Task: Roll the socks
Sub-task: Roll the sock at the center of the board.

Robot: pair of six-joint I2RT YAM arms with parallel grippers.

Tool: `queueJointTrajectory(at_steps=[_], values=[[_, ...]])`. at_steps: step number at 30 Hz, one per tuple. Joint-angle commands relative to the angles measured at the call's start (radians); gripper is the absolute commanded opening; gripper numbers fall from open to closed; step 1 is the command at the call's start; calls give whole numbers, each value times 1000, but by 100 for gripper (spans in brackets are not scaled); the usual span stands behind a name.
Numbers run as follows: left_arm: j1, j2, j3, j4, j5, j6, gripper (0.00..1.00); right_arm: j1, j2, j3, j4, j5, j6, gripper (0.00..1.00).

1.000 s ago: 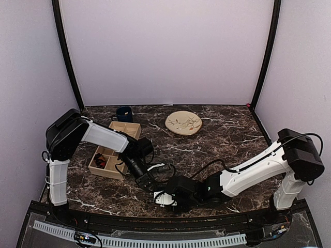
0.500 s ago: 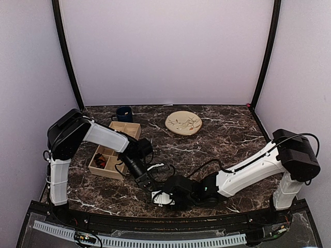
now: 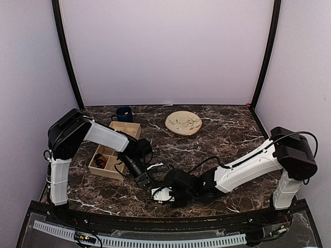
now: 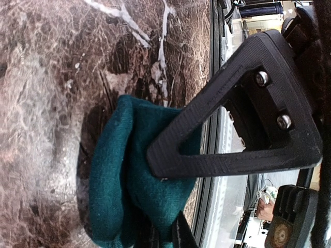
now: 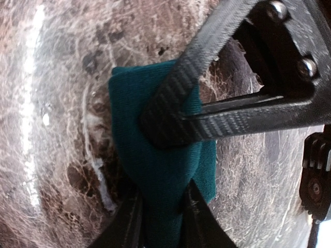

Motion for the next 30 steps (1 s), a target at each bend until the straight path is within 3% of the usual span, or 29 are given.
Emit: queueJointTrajectory(at_steps=[1, 3, 15, 30], values=[[3, 19, -1, -75, -65, 9, 5, -37, 39, 17, -94, -56, 14, 17], [3, 1, -3, -55, -95, -8, 16, -48, 44, 35, -126, -93, 24, 15], [32, -148, -50, 60, -194, -95, 40, -85, 75, 108, -246, -224, 99, 9], [42, -324, -170, 215, -359, -160, 48, -138, 89, 177, -336, -411, 208, 9]])
